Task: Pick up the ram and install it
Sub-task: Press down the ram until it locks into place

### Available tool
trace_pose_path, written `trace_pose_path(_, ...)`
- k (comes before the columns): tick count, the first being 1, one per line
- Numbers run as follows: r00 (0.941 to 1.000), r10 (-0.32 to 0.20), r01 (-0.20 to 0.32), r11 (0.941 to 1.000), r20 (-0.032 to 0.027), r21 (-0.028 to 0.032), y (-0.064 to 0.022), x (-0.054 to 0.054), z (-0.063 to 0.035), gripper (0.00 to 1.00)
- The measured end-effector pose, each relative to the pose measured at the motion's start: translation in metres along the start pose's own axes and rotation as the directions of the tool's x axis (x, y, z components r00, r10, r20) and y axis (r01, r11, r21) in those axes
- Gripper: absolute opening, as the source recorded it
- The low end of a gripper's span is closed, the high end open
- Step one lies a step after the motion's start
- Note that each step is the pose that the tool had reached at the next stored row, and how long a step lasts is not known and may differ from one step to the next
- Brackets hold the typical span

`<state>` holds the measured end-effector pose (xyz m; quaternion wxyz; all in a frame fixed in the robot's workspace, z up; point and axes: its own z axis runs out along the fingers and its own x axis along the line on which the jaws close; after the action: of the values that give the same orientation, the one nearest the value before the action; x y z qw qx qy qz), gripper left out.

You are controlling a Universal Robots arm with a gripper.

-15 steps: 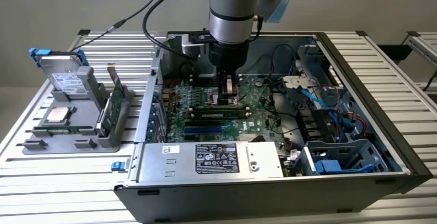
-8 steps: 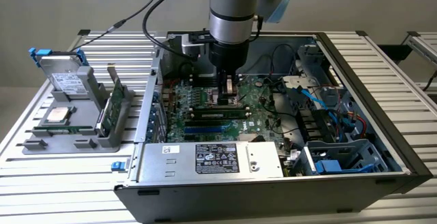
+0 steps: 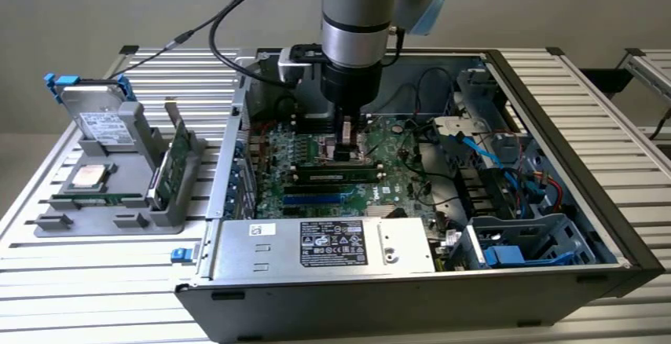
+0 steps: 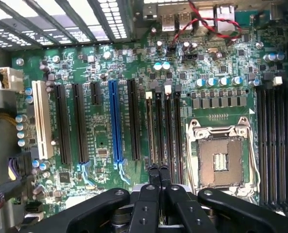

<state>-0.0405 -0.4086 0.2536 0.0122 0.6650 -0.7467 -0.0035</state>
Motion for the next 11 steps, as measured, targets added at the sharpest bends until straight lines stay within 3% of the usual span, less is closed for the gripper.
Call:
trace_pose_path(6,0.9945,0.105,-0.105,0.9945,0.0023,-0.0015,0.0000,0.0000,0.0001,0.10)
trace_pose_path(11,0.9812,0.193,-0.193,0.9812,0.0040,-0.0030,0.0000,0.0000,0.0004,0.10)
